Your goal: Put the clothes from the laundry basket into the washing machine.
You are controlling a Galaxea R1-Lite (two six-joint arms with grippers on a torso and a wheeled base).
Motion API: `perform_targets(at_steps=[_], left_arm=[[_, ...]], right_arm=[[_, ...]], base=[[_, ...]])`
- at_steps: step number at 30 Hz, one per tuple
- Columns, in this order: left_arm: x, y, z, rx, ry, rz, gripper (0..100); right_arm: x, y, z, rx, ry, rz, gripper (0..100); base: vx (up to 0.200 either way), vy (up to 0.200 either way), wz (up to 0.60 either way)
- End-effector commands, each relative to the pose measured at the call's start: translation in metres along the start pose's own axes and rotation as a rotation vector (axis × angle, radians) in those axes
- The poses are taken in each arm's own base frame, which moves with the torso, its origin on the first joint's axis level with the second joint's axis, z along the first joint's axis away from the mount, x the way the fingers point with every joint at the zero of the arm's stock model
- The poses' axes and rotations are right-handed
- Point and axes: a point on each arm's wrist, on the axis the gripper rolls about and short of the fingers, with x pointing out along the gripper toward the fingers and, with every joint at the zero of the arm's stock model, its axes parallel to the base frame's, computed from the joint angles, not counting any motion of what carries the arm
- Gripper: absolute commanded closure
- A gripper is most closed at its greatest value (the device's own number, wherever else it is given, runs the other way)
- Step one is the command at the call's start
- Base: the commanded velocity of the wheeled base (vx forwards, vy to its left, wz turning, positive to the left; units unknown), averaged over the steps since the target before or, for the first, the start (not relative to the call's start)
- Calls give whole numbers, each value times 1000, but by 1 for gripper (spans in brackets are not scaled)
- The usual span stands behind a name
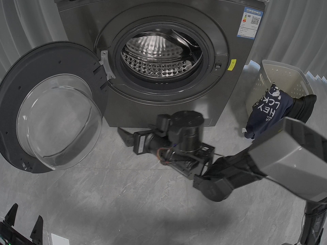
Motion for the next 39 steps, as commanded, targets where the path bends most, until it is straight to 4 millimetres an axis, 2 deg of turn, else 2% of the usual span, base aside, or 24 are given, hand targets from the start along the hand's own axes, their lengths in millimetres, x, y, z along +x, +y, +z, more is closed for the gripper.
perform_targets(at_steps=[1,2,3,4,5,6,9,10,11,14,16,23,27,29,33,34,36,39], left_arm=[[0,0,-5,10,1,2,0],[0,0,-5,13,3,0,0],[0,0,-5,15,3,0,0],[0,0,-5,15,3,0,0],[0,0,-5,16,2,-1,0],[0,0,-5,15,2,-1,0],[0,0,-5,16,2,-1,0],[0,0,-5,16,2,-1,0],[0,0,-5,15,2,-1,0],[0,0,-5,15,2,-1,0],[0,0,-5,15,2,-1,0],[0,0,-5,16,2,-1,0],[0,0,-5,15,2,-1,0],[0,0,-5,15,2,-1,0],[0,0,-5,15,2,-1,0],[0,0,-5,15,3,-1,0],[0,0,-5,15,3,-1,0],[0,0,-5,16,3,-1,0]], right_arm=[[-101,-28,82,-41,-79,-94,0],[-115,-33,86,-54,-79,-109,0],[-142,-41,92,-79,-83,-139,0],[-150,-44,94,-87,-84,-148,0],[-180,-52,101,-114,-102,-187,0],[-193,-57,104,-128,-112,-212,0],[-250,-81,113,-249,-151,-341,0],[-256,-83,114,-262,-156,-353,0],[-286,-92,114,-331,-172,-402,0],[-335,-89,107,-404,-211,-442,0],[-361,-86,87,-408,-216,-475,0],[-405,-73,51,-423,-277,-536,0],[-427,-61,39,-418,-317,-540,0],[-441,-56,21,-399,-285,-556,0],[-451,-54,2,-364,-243,-564,0],[-458,-53,-13,-328,-208,-567,0],[-464,-54,-28,-310,-176,-587,0],[-467,-52,-38,-336,-164,-653,0]], base=[[0,0,0],[0,0,0],[0,0,0],[0,0,0],[0,0,0],[0,0,0],[0,0,0],[0,0,0],[0,0,0],[0,0,0],[0,0,0],[0,0,0],[0,0,0],[0,0,0],[0,0,0],[0,0,0],[0,0,0],[0,0,0]])
